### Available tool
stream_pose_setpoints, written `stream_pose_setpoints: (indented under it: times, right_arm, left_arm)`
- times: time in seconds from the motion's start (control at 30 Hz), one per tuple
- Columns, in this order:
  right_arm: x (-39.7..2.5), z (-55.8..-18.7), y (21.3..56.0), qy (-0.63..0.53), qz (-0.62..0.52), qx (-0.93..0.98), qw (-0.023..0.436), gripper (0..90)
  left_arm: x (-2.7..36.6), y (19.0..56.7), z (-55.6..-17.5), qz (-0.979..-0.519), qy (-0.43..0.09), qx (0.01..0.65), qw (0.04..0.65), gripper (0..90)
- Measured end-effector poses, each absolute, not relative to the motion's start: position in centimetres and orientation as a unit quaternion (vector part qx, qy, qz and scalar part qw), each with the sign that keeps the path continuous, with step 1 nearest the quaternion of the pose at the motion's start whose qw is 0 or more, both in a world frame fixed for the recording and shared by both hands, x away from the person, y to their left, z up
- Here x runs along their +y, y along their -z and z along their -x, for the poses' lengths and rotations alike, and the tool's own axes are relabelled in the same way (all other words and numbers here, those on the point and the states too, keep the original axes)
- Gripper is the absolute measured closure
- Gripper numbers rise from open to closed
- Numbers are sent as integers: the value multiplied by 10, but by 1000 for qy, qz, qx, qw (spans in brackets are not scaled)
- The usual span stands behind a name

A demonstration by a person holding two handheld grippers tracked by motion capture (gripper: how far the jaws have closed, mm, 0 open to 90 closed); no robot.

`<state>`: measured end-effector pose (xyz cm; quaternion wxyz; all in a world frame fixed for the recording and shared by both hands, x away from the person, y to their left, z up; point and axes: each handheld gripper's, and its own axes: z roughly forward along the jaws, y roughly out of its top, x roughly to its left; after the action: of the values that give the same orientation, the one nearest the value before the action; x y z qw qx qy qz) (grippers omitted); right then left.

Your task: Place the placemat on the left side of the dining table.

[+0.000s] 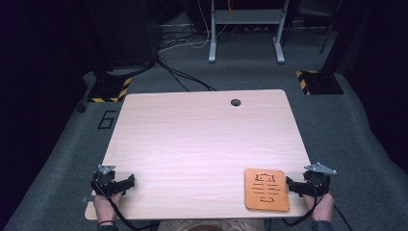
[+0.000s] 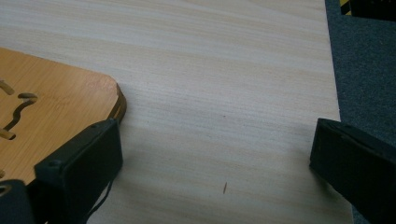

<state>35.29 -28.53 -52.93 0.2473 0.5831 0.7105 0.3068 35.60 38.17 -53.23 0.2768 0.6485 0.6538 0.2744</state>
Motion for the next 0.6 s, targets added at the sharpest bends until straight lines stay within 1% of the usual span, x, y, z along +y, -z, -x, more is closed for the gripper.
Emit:
stream_pose_setpoints:
  times: [0.1,0.23,0.6]
  right_arm:
    - [-285,-353,529,-305,-586,708,248,24]
    - [-285,-354,528,-304,-584,714,239,0]
    - [-282,-344,521,-335,-578,709,227,0]
  left_arm:
    - [381,532,-356,-648,-275,654,277,1]
    - [382,532,-356,-648,-275,654,277,1]
    - [381,532,-356,-648,-275,654,277,1]
